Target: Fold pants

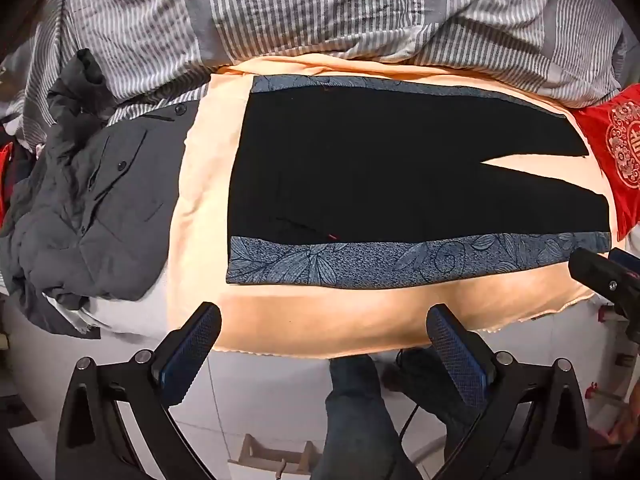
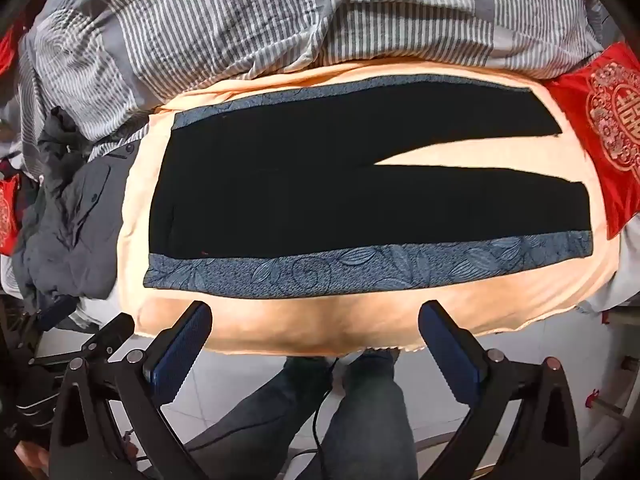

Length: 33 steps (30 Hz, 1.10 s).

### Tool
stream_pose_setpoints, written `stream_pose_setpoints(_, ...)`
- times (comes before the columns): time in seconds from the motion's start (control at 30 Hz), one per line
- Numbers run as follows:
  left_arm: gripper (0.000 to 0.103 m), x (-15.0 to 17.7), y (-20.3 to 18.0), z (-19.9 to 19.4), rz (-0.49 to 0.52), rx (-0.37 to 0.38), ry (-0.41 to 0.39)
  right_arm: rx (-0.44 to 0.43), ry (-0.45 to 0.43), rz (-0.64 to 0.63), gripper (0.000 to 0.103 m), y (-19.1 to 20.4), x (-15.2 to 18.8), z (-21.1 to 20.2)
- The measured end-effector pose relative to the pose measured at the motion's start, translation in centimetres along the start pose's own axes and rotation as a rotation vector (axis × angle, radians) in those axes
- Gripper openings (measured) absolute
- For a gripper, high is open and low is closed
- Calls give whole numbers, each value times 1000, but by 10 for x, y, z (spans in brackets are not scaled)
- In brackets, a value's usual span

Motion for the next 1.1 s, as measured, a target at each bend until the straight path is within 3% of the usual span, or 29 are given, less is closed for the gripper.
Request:
stream_pose_setpoints(0.6, 103, 0, 11, -3, -14, -20, -13, -74, 24, 13, 103, 14, 6, 0)
stream_pose_setpoints(1.1, 103, 1, 13, -3, -13, -22, -12, -52, 31, 2, 103, 17, 7, -2)
Point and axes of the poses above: each gripper's, at about its wrist camera, not at the fingertips, and z roughly the way its jaws point, y to its left, x to its underside, the point moved 5 cm from there along z, roughly the way its jaws point, and after that the axes turned 5 degrees about y, right-handed, at the moved point
